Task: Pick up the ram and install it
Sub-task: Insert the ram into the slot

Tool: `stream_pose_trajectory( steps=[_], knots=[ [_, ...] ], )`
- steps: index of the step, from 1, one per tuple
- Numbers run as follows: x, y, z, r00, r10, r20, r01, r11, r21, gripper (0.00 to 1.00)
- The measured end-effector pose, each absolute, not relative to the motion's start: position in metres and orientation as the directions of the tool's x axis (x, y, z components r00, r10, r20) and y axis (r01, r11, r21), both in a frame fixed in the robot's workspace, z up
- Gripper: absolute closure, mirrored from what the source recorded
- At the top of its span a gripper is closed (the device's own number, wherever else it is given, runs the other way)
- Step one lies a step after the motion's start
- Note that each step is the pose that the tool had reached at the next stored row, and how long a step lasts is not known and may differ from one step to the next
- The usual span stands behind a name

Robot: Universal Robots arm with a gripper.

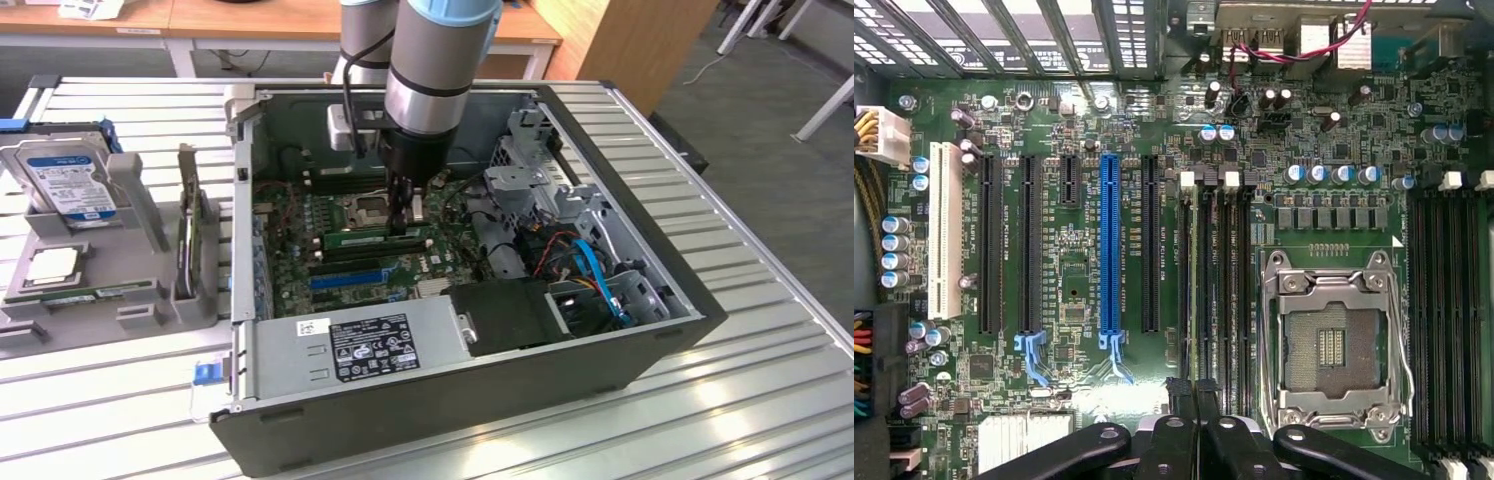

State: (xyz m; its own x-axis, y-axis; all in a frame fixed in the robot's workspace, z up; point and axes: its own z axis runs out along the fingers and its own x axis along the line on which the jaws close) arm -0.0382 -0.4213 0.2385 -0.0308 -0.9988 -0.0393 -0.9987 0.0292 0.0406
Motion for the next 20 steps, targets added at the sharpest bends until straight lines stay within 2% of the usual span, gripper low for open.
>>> stream_pose_trajectory(
  steps=[20],
  knots=[
    [-0.0381, -0.4228, 0.2338, -0.033, -0.999, -0.04, -0.999, 0.031, 0.041, 0.89]
  ],
)
